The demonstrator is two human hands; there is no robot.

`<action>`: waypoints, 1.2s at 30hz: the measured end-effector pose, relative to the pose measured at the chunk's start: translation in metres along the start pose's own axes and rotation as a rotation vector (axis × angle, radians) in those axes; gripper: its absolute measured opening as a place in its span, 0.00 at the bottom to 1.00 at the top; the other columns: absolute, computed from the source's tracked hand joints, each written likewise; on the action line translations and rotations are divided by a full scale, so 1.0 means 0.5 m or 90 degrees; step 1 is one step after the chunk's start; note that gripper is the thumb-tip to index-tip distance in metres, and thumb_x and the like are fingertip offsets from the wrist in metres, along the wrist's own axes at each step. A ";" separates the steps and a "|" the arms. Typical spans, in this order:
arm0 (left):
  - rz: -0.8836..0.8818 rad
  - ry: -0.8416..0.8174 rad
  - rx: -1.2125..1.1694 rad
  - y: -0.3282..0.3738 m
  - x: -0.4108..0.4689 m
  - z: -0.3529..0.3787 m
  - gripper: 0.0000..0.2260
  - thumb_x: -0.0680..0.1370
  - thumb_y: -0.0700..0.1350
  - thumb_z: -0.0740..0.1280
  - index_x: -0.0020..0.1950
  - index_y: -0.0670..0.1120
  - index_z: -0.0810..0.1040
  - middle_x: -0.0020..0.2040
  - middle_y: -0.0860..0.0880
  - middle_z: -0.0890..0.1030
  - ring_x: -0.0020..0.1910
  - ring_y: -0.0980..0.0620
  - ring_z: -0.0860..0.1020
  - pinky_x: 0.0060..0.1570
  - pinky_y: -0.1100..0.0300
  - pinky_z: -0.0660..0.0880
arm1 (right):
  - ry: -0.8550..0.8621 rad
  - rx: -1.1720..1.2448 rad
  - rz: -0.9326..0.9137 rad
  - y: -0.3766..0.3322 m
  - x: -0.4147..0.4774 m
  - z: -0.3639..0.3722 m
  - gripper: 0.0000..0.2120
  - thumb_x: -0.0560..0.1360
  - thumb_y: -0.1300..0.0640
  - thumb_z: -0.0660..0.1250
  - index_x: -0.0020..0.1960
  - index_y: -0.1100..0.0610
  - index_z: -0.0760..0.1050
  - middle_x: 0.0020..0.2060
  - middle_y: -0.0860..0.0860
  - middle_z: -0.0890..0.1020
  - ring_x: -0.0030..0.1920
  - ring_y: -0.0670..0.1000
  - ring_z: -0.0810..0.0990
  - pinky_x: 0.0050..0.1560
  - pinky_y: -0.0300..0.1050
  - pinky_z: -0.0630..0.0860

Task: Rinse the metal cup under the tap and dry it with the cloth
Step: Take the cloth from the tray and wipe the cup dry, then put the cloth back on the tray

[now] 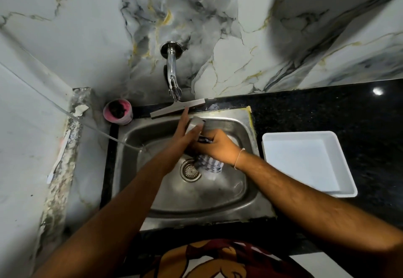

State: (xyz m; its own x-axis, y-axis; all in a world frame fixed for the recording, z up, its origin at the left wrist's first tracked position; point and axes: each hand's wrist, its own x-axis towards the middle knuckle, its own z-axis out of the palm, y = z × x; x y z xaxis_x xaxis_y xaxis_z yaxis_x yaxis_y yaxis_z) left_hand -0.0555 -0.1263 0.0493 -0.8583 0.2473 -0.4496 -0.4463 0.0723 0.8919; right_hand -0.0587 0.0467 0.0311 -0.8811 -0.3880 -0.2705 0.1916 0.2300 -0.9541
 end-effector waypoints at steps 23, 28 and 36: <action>-0.364 0.046 0.052 0.000 0.046 -0.118 0.39 0.56 0.67 0.86 0.61 0.49 0.85 0.51 0.39 0.91 0.47 0.37 0.90 0.48 0.34 0.86 | 0.353 -0.400 0.022 0.093 -0.079 -0.100 0.29 0.78 0.65 0.69 0.78 0.56 0.77 0.69 0.58 0.80 0.67 0.60 0.83 0.74 0.54 0.78; -0.317 0.055 -0.004 -0.034 0.036 -0.023 0.25 0.65 0.59 0.76 0.57 0.47 0.84 0.49 0.41 0.88 0.50 0.39 0.86 0.45 0.42 0.88 | 0.304 0.162 0.304 0.147 -0.130 -0.142 0.20 0.80 0.75 0.67 0.70 0.65 0.83 0.51 0.62 0.84 0.45 0.58 0.82 0.44 0.48 0.76; -0.320 -0.016 -0.016 -0.067 0.074 0.144 0.11 0.64 0.56 0.75 0.33 0.49 0.89 0.32 0.45 0.85 0.28 0.48 0.85 0.27 0.57 0.81 | 0.362 0.499 0.309 0.203 -0.296 -0.288 0.28 0.80 0.78 0.58 0.77 0.64 0.75 0.51 0.62 0.86 0.39 0.55 0.88 0.40 0.42 0.84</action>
State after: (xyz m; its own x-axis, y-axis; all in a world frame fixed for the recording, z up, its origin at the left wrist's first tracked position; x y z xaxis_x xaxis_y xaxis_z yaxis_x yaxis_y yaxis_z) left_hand -0.0541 -0.0498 0.0064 -0.5292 0.2110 -0.8219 -0.8093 0.1654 0.5636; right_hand 0.0286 0.2560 -0.0073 -0.6693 0.1080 -0.7351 0.6195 -0.4650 -0.6324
